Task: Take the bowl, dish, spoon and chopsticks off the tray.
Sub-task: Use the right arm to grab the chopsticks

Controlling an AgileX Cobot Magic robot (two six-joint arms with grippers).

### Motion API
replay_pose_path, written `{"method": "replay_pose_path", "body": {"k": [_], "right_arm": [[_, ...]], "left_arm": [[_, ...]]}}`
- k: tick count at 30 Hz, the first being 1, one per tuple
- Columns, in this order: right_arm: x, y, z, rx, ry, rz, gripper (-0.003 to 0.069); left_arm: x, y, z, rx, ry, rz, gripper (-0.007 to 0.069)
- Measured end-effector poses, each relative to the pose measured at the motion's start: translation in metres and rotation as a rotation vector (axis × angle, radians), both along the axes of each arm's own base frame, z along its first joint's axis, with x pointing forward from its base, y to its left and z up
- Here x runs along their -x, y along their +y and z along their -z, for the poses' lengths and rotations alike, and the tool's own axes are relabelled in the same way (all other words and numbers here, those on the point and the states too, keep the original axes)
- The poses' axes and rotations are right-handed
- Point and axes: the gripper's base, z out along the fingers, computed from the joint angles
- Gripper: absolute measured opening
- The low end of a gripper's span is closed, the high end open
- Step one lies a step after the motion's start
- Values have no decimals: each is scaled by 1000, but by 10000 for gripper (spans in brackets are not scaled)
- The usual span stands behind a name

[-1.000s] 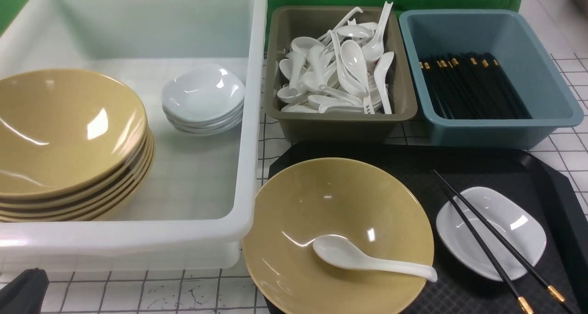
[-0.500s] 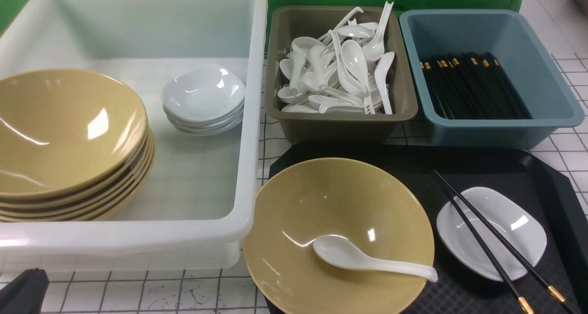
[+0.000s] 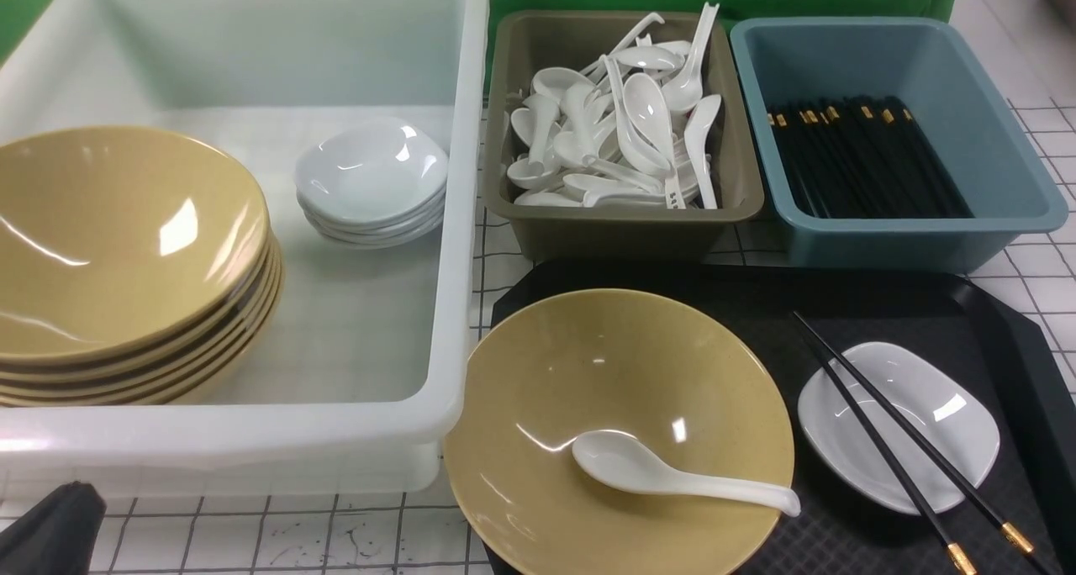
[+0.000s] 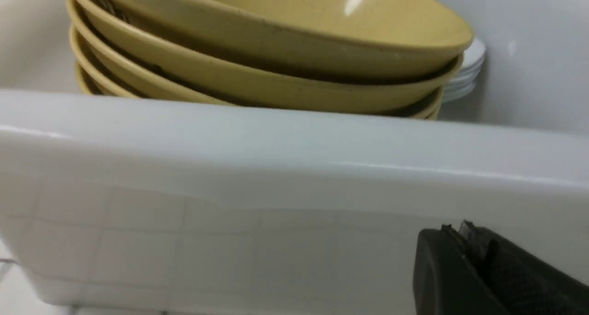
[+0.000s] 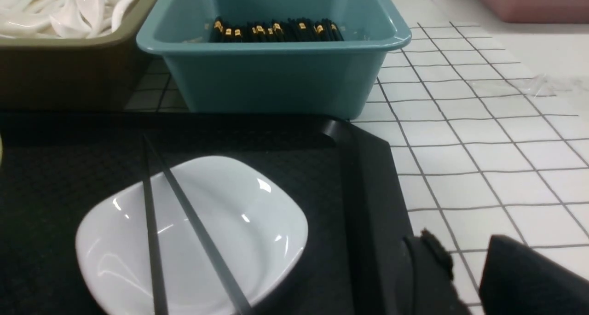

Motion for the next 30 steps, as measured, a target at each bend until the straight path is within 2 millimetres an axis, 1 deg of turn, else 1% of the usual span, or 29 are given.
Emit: {"method": "replay_pose_path", "body": {"k": [1,2,3,5,6,7,8,9,11,12,14,17,19,20,21,23,24,26,28,30], "right_arm": [[0,0,-1,-37,-11,8,237],[0,0,-1,-102,-25,23,237],[0,0,-2,-147,-34,32,237],[-1,0,-3,-347,-71,74,237],[-1,0,-4,-499,-90,106,237],[-1,0,-4,-663,-107,141,237],[-1,0,-4,-690,-110,148,237],[-1,0,-4,-865,-125,186,237],[-1,0,-4,-1004,-137,216,237],[-1,0,-4,-1060,-142,228,237],[-1,0,-4,-1095,-145,236,237],[-1,0,-4,-1095,-143,238,237],[-1,0,-4,-1093,-141,239,237],[-1,0,-4,-1089,-143,236,237],[-1,0,-4,-1089,-143,236,237],[-2,1,-10,-1014,-201,174,237],[-2,1,-12,-991,-219,151,237],[-2,3,-19,-912,-246,92,232],[-1,5,-30,-849,-239,51,214],[0,7,-53,-710,-202,-16,164]], "left_arm": [[-1,-3,-4,225,-30,-10,-13],[-1,-4,-6,396,-41,-19,-13],[-1,-5,-8,531,-47,-24,-13],[-1,-7,-11,785,-52,-32,-13],[-1,-7,-14,974,-53,-35,-13],[-1,-7,-15,1057,-55,-37,-13],[-1,-7,-15,1070,-56,-37,-13],[-1,-7,-16,1118,-60,-39,-13],[-1,-7,-17,1147,-66,-39,-13],[-1,-7,-17,1156,-66,-39,-13],[-1,-8,-17,1166,-63,-35,-13],[-1,-10,-17,1165,-40,-17,-13],[0,-13,-16,1116,-15,12,-13],[1,-16,-20,1033,-14,53,-13],[1,-16,-20,1033,-14,53,-13],[7,-20,-48,823,-93,149,-13],[9,-20,-55,752,-124,170,-13],[17,-21,-80,606,-222,210,-13],[22,-21,-99,503,-286,226,-13],[19,-22,-120,375,-293,236,-13]]}}
